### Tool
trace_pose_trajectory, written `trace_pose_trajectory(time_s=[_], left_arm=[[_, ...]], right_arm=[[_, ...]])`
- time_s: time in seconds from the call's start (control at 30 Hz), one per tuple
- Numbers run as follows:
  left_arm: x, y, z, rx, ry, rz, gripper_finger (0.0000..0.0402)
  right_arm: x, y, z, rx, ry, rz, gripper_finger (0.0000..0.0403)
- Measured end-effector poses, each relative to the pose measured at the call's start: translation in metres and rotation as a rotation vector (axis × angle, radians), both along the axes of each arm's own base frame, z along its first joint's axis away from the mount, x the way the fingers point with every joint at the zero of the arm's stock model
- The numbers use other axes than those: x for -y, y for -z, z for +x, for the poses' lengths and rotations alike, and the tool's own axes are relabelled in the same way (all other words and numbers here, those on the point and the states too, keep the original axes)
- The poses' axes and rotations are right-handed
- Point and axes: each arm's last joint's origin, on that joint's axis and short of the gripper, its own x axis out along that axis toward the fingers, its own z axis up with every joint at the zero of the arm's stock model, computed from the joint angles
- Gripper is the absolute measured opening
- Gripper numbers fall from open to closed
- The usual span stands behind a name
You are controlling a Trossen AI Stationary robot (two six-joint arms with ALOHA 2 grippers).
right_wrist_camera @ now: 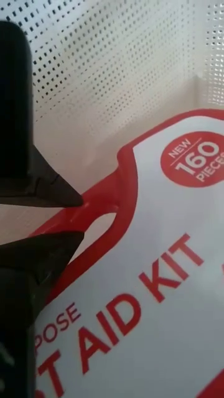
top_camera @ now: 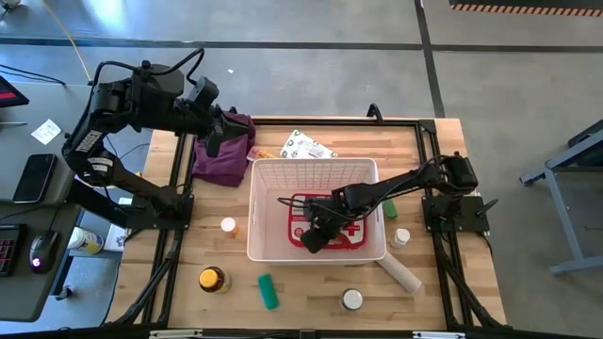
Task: Pick & place medical supplies in basket/bin
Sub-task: Put the red first aid kit into the white bin
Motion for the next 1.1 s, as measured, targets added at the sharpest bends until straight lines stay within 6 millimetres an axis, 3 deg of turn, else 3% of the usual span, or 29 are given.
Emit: trace_pose_trajectory(time_s=[0.3,1.1], left_arm=[[0.000,0.000,0.000,-0.008,0.020,0.044,0.0101],[-0.001,0.000,-0.001,-0.020,-0.004,0.073,0.0101]], right_arm=[[0.005,0.001,-0.004,-0.028,-0.018,-0.062,0.0062],[0.041,0.004,-0.004,-0.040,0.025,-0.224,0.0061]])
